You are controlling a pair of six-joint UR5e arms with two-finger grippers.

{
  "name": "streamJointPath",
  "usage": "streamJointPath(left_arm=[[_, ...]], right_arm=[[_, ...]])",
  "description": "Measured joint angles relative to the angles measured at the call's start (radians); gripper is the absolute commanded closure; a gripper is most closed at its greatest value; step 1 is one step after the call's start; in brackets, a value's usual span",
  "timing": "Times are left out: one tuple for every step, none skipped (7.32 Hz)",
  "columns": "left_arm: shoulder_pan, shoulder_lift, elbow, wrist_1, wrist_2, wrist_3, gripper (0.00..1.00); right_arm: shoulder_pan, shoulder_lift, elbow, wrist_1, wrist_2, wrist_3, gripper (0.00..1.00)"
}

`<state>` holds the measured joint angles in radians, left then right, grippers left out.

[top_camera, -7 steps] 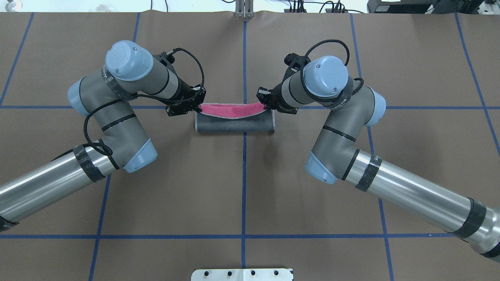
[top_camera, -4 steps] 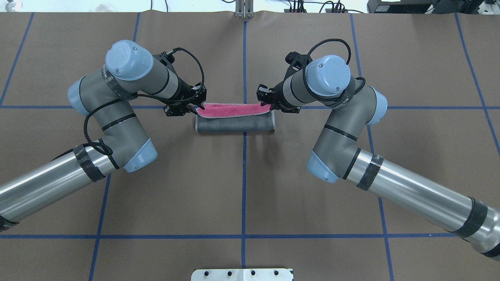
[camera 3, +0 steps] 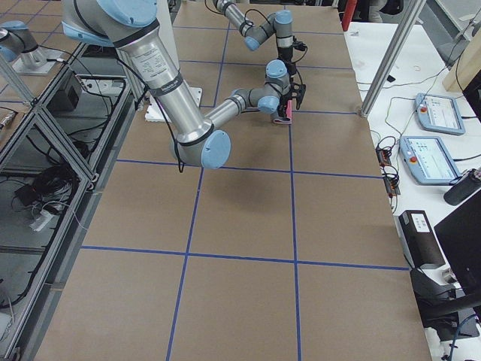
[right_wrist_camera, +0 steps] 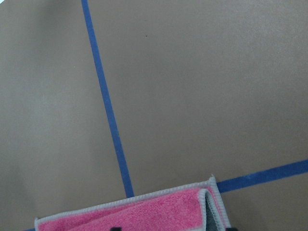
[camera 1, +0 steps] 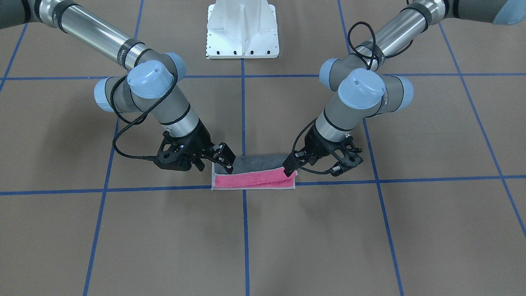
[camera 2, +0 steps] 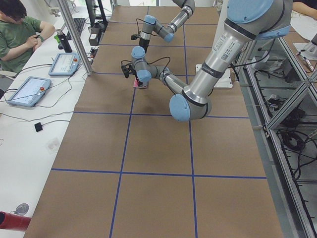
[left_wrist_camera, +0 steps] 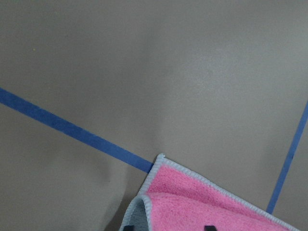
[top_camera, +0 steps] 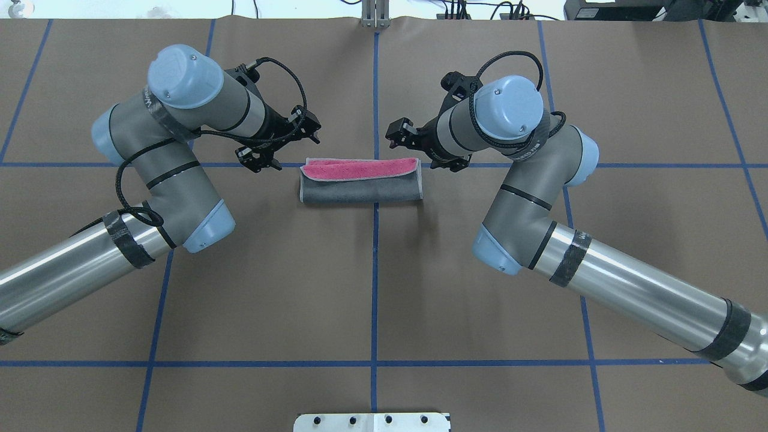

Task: Fold towel twice with both arms
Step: 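Open both grippers and raise them off the folded towel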

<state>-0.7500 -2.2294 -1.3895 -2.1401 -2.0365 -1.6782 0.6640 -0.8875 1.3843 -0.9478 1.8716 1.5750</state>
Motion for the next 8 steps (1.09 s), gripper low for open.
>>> streamJointPath(left_arm=[[-0.002,0.005,-0.016,0.001,-0.006,-0.001,0.86],[-0.001,0.009,-0.030,0.002,-0.016,-0.004,1.00],[-0.001,0.012,-0.040,0.003,-0.023,-0.005,1.00],[-0.001,0.017,-0.051,0.005,-0.026,-0.005,1.00],[-0.002,0.024,-0.059,0.006,-0.032,-0.004,1.00],[-0.004,0.028,-0.061,0.007,-0.041,-0.001,1.00],[-0.005,0.029,-0.061,0.007,-0.046,0.000,1.00],[-0.008,0.029,-0.062,0.006,-0.048,0.001,1.00]], right_arm=[[0.000,0.002,0.002,-0.001,0.007,0.009,0.86],[0.000,0.002,0.005,-0.001,0.022,0.013,1.00],[0.000,0.000,0.006,-0.001,0.036,0.014,1.00],[-0.002,-0.001,0.006,-0.002,0.043,0.012,1.00],[-0.009,-0.002,0.005,-0.004,0.046,0.004,1.00],[-0.020,-0.004,-0.004,-0.007,0.047,-0.017,1.00],[-0.028,-0.005,-0.021,-0.009,0.047,-0.049,1.00],[-0.032,-0.005,-0.040,-0.010,0.047,-0.078,1.00]])
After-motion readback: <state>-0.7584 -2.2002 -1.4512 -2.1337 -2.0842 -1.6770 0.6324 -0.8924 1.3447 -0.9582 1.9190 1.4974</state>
